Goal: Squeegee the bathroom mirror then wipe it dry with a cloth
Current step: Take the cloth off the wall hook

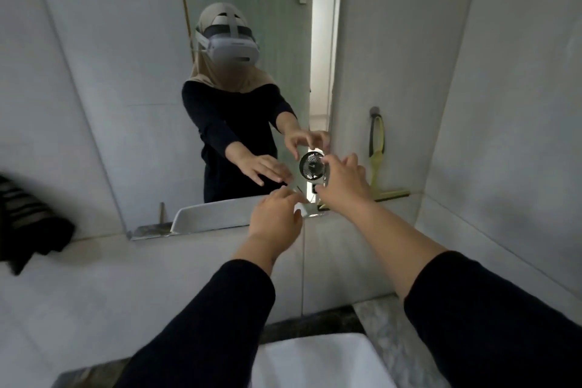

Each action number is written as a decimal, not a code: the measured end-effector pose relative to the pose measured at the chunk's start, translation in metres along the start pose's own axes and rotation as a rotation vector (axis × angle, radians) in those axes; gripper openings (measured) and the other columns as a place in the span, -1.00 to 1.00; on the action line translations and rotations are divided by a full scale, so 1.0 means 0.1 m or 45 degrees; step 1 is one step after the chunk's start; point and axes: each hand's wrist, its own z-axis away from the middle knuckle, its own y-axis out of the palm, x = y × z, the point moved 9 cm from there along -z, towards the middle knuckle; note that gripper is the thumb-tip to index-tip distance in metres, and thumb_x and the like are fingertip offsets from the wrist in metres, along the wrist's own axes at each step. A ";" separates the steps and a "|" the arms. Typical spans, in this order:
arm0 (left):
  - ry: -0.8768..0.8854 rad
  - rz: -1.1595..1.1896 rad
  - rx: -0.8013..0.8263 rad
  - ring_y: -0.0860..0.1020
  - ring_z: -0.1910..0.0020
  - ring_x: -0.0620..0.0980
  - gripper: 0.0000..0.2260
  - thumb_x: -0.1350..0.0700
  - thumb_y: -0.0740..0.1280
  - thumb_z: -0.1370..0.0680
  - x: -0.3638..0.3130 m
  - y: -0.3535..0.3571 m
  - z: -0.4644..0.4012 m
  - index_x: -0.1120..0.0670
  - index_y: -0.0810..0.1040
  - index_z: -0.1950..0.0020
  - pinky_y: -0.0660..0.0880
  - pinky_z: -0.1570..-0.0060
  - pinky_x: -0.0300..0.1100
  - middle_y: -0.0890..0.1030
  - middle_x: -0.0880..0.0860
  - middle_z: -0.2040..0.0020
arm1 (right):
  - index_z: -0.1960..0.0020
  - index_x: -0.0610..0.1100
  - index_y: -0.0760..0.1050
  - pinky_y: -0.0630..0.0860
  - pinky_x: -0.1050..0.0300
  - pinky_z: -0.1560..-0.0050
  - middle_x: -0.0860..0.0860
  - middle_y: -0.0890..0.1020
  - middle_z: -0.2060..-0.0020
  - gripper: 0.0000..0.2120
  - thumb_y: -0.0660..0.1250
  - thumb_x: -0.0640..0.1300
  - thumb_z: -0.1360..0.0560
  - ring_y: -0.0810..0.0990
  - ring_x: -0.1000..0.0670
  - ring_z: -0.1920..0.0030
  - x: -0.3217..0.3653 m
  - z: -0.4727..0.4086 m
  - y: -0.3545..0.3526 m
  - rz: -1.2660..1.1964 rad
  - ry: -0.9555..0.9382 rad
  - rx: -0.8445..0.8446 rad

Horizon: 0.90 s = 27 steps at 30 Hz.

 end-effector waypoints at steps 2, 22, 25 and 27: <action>-0.072 -0.044 -0.022 0.40 -0.30 -0.01 -0.72 0.11 0.22 -0.56 0.31 -0.31 0.17 -0.01 0.52 -0.26 0.37 -0.21 -0.09 0.48 -0.04 -0.29 | -0.38 0.01 0.30 0.39 -0.07 -0.20 -0.12 0.27 -0.33 -0.54 0.31 -0.03 -0.51 0.29 -0.19 -0.30 0.36 0.11 0.19 -0.005 -0.081 0.120; -0.952 -0.220 -0.594 0.29 -0.36 0.11 -0.55 0.04 0.26 -0.54 3.08 -2.47 1.84 0.03 0.30 -0.42 0.41 -0.15 0.06 0.31 0.06 -0.41 | -0.45 0.04 0.31 0.34 0.06 -0.33 -0.06 0.38 -0.41 -0.55 0.21 -0.08 -0.56 0.36 -0.10 -0.38 3.69 0.71 1.75 -0.383 -0.792 0.590; -1.039 -0.074 -0.672 0.31 -0.35 0.11 -0.49 0.00 0.25 -0.55 3.39 -2.50 1.91 0.01 0.21 -0.47 0.40 -0.16 0.03 0.31 0.07 -0.41 | -0.45 0.06 0.31 0.33 0.12 -0.34 -0.06 0.44 -0.37 -0.56 0.19 -0.13 -0.58 0.40 -0.08 -0.35 4.03 0.73 1.86 -0.542 -0.859 0.585; -1.063 -0.001 -0.687 0.34 -0.35 0.08 -0.46 -0.04 0.25 -0.55 3.54 -2.46 1.92 -0.03 0.17 -0.49 0.43 -0.15 0.02 0.32 0.06 -0.41 | -0.44 0.12 0.30 0.39 0.06 -0.32 -0.05 0.50 -0.32 -0.54 0.19 -0.13 -0.57 0.46 -0.09 -0.30 4.21 0.71 1.91 -0.604 -0.891 0.527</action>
